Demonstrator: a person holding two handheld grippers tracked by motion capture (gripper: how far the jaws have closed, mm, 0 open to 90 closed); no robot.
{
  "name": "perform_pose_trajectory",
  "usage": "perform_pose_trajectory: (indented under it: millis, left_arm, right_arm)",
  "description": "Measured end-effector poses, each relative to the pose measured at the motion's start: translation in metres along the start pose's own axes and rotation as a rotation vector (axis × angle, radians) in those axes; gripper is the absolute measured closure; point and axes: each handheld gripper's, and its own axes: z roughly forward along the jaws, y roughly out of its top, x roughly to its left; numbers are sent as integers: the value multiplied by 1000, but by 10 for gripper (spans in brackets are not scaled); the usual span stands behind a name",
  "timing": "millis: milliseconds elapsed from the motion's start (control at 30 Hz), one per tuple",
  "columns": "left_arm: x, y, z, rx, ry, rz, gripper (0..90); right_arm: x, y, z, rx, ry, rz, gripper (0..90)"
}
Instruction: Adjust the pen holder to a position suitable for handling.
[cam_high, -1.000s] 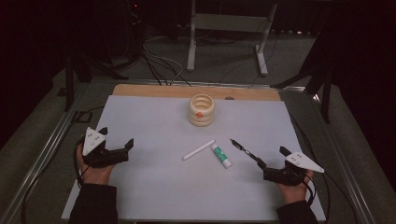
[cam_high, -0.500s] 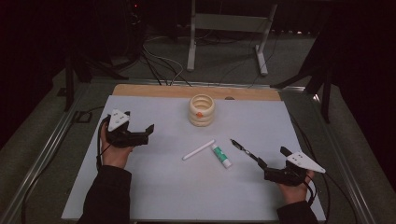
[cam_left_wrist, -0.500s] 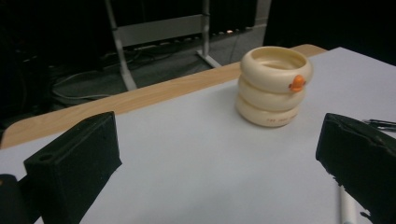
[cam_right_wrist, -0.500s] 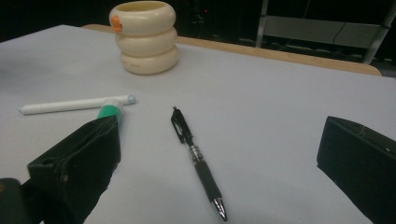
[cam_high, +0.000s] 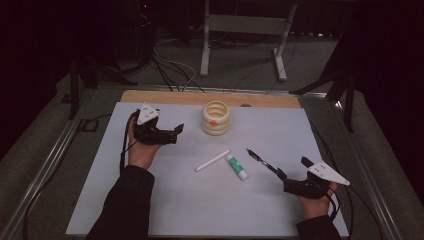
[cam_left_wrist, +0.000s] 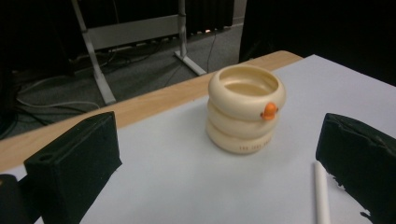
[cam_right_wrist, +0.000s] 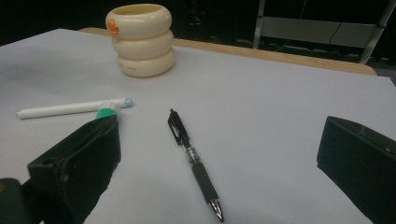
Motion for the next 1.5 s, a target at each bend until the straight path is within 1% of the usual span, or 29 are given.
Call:
perform_pose_trajectory:
  millis: [67, 100, 167, 300, 400, 500, 567, 600, 833, 867, 900, 933, 967, 1133, 1167, 1233, 1300, 1333, 1367, 1400, 1433, 1467, 1500]
  left_arm:
    - [0, 4, 6, -10, -1, -3, 0]
    - [2, 8, 11, -15, -13, -9, 0]
    - [2, 10, 15, -11, -15, -7, 0]
    - [4, 14, 28, -10, -16, -5, 0]
    - [6, 17, 38, -2, -18, 2, 0]
    - [7, 20, 47, 13, -20, -1, 0]
    - [8, 24, 56, 22, -11, -1, 1]
    - [8, 24, 56, 22, -11, -1, 1]
    - [3, 36, 75, 35, -10, 10, 1]
    - [3, 36, 75, 35, -10, 10, 1]
    - [1, 38, 81, 37, -9, 16, 1]
    - [0, 39, 87, 47, -10, 14, 1]
    - [0, 39, 87, 47, -10, 14, 1]
    - [-3, 38, 104, 74, -4, 10, 1]
    - [-5, 37, 110, 78, -3, -6, 1]
    - [-6, 36, 114, 83, -3, -11, 1]
    - [-8, 34, 120, 104, -6, -23, 10]
    - [-11, 32, 127, 130, -7, -31, 26]
    - [-11, 32, 127, 130, -7, -31, 33]
    - [-14, 30, 132, 156, -13, -36, 38]
    - [-14, 30, 132, 156, -13, -36, 45]
    - [-16, 29, 135, 166, -17, -40, 45]
    - [-17, 29, 138, 177, -22, -46, 75]
  right_arm:
    - [0, 0, 0, 0, 0, 1, 0]
    - [0, 0, 0, -2, -1, 3, 0]
    - [0, 0, 0, -3, -1, 3, 0]
    - [-1, 0, 0, -3, -2, 9, 0]
    - [-2, 0, 0, -6, -3, 11, 0]
    - [-2, 0, 0, -7, -3, 14, 0]
    - [-3, -1, 0, -6, -3, 21, 0]
    - [-3, -1, 0, -7, -3, 22, 0]
    - [-4, -1, 1, -9, -1, 26, 0]
    - [-4, -1, 1, -9, -1, 25, 0]
    - [-4, -1, 1, -9, -1, 25, 0]
    - [-4, -1, 1, -8, -2, 25, 0]
    - [-4, -1, 1, -8, -2, 25, 0]
    - [-6, -1, 1, -8, -4, 31, 0]
    - [-6, -1, 1, -8, -3, 32, 0]
    - [-6, -1, 1, -8, -3, 33, 0]
    - [-6, -1, 1, -8, -3, 35, 0]
    - [-6, -1, 1, -8, -3, 34, 0]
    - [-6, -1, 1, -8, -3, 34, 0]
    - [-6, -1, 1, -9, -2, 32, 0]
    - [-6, -1, 1, -9, -2, 32, 0]
    - [-6, -1, 1, -10, -1, 31, 0]
    - [-6, -1, 1, -9, 0, 27, 0]
